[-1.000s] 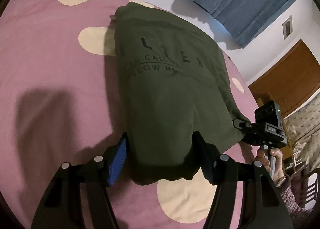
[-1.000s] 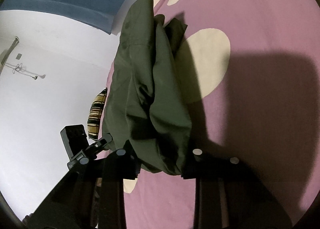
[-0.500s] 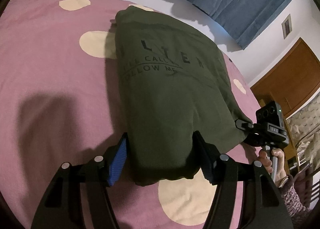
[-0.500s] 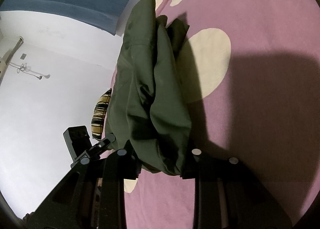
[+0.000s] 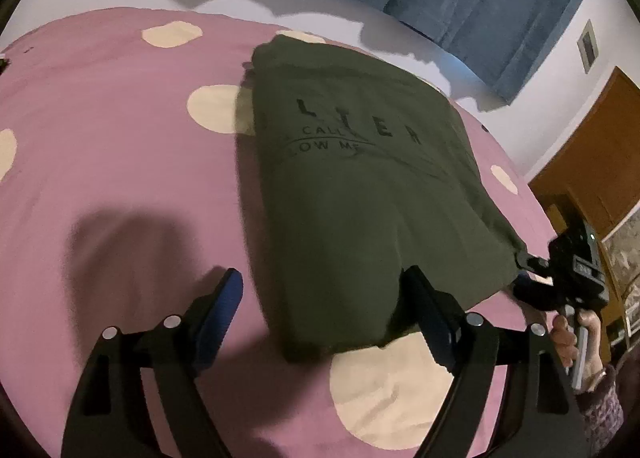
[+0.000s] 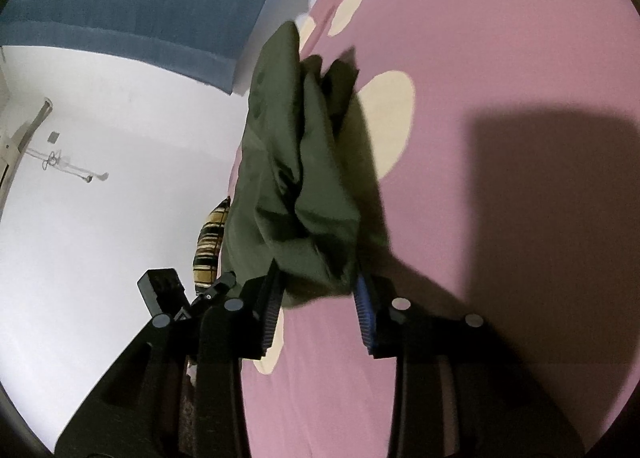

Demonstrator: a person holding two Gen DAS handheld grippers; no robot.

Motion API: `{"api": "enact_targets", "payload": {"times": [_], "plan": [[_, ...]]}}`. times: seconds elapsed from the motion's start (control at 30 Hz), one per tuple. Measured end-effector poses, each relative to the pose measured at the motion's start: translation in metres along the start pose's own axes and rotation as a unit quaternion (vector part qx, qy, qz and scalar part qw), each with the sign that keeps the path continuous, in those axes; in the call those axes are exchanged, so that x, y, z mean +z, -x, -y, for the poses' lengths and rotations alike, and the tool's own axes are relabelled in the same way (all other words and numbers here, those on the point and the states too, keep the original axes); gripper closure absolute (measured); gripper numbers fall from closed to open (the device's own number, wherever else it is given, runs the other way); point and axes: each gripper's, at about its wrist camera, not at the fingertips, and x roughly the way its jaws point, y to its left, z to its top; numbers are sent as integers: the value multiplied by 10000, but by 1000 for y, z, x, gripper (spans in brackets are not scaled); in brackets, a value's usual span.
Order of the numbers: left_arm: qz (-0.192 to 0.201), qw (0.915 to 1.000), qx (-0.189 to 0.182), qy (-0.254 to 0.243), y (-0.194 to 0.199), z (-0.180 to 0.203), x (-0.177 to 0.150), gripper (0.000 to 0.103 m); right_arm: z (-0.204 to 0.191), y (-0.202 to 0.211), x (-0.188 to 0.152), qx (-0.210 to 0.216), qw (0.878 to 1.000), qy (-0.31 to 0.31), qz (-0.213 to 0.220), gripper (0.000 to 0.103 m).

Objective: Fold small clothes
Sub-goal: 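Open both grippers and lift them away from the folded jacket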

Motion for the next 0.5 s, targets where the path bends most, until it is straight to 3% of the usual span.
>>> {"api": "enact_targets", "payload": {"times": [0.13,0.2,0.27,0.37,0.5], "plan": [[149,9993,335,-95,13,10,-8,21,-3,16,-13,-319,9994,21,154,64],[231,9977,585,-245,18,18,-13,21,-9,22,-20,-723,9970,179,226,60],[365,9939,938,-461,25,29,-22,21,-17,27,-25,-1112,9925,395,312,40],[608,9861,1363,-732,36,43,-34,18,-38,26,-39,-1758,9797,795,542,24],[823,9791,1685,-787,49,54,-43,18,-63,13,-59,-2431,9580,1342,717,19]]}}
